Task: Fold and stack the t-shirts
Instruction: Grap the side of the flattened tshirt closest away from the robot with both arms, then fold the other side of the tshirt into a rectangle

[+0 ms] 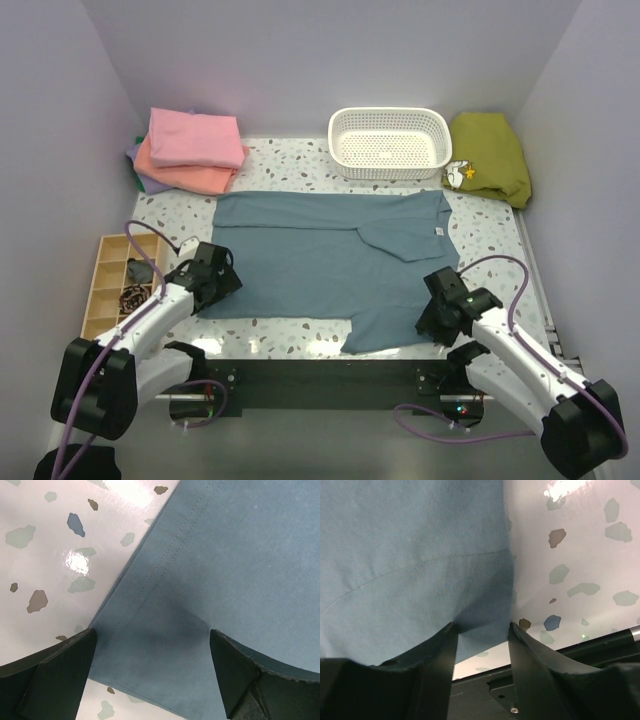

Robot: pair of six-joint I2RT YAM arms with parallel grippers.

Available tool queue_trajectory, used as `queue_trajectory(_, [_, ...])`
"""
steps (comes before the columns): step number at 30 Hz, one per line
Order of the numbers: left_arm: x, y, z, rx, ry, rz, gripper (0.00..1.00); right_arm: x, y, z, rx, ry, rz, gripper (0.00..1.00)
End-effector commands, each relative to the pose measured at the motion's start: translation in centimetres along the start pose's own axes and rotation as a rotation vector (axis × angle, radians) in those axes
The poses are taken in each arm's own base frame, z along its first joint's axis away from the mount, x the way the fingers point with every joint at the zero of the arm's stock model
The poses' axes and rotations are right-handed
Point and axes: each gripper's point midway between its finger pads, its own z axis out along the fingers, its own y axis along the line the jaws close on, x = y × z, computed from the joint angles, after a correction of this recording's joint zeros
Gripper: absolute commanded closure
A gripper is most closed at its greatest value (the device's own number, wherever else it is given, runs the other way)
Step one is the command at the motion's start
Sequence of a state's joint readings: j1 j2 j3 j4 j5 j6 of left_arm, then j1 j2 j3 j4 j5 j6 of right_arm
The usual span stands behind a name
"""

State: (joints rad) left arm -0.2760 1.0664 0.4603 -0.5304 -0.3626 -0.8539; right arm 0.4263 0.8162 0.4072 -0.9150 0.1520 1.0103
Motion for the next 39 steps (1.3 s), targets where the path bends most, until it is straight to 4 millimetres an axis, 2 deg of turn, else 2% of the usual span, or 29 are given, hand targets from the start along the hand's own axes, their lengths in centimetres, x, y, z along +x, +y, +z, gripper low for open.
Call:
queue_trajectory(1, [0.2, -0.8, 0.3, 0.047, -0.004, -0.026, 0.00, -0.9, 1.0, 0.3, -0.032, -0.044, 0.013, 0.56])
queue_trajectory(9, [0.9, -0.9, 0.2, 0.066, 0.017, -0.035, 0.02, -1.0, 1.1, 0.2, -0.050, -0.053, 0.001, 0.82])
queue_trajectory(10, [0.9, -0.8, 0.2, 0.065, 0.018, -0.034, 0.03, -1.0, 1.1, 0.2, -0.052, -0.053, 0.001, 0.83])
queue_trajectory(11, [0.9, -0.8, 0.0, 0.066, 0.017, -0.035, 0.06, -1.0, 1.1, 0.2, -0.054, -0.052, -0.003, 0.86])
queue_trajectory(12, [0.6, -0.9, -0.3, 0.070, 0.011, -0.037, 0.08, -1.0, 1.1, 0.1, -0.055, -0.055, -0.004, 0.94])
queue_trajectory(13, [0.6, -0.9, -0.4, 0.076, 0.012, -0.037, 0.10, -1.0, 1.1, 0.1, -0.057, -0.056, -0.007, 0.97])
queue_trajectory(14, [0.6, -1.0, -0.4, 0.083, 0.009, -0.039, 0.18, -1.2, 1.2, 0.0, -0.060, -0.062, -0.009, 1.00])
queue_trajectory(16, [0.4, -1.2, -0.6, 0.096, 0.002, -0.046, 0.21, -1.4, 1.8, -0.1, -0.091, -0.070, -0.018, 1.00])
queue_trajectory(17, [0.4, -1.3, -0.6, 0.097, 0.001, -0.046, 0.26, -1.5, 2.1, -0.3, -0.108, -0.076, -0.019, 1.00])
queue_trajectory(20, [0.2, -1.4, -0.7, 0.096, 0.002, -0.044, 0.33, -2.4, 3.2, -1.6, -0.171, -0.116, -0.025, 1.00])
queue_trajectory(24, [-0.1, -1.7, -0.8, 0.103, -0.002, -0.040, 0.36, -4.5, 5.0, -4.2, -0.254, -0.197, -0.030, 1.00])
queue_trajectory(28, [-0.8, -2.0, -1.1, 0.111, -0.022, -0.037, 0.39, -6.7, 5.9, -6.1, -0.251, -0.275, -0.057, 1.00])
queue_trajectory(33, [-2.0, -2.7, -1.3, 0.125, -0.053, -0.019, 0.54, -10.2, 7.8, -7.5, -0.231, -0.383, -0.086, 1.00])
queue_trajectory(34, [-2.4, -2.9, -1.4, 0.128, -0.062, -0.019, 0.64, -10.5, 8.0, -7.2, -0.212, -0.381, -0.107, 1.00])
queue_trajectory(37, [-2.7, -3.1, -1.3, 0.126, -0.069, -0.003, 0.77, -11.7, 9.4, -7.1, -0.221, -0.408, -0.116, 1.00])
queue_trajectory(38, [-2.8, -3.3, -1.3, 0.129, -0.070, -0.003, 0.86, -11.8, 9.6, -6.6, -0.203, -0.399, -0.124, 1.00])
queue_trajectory(39, [-3.0, -3.4, -1.3, 0.133, -0.074, -0.001, 0.89, -12.5, 10.1, -6.8, -0.207, -0.421, -0.117, 1.00])
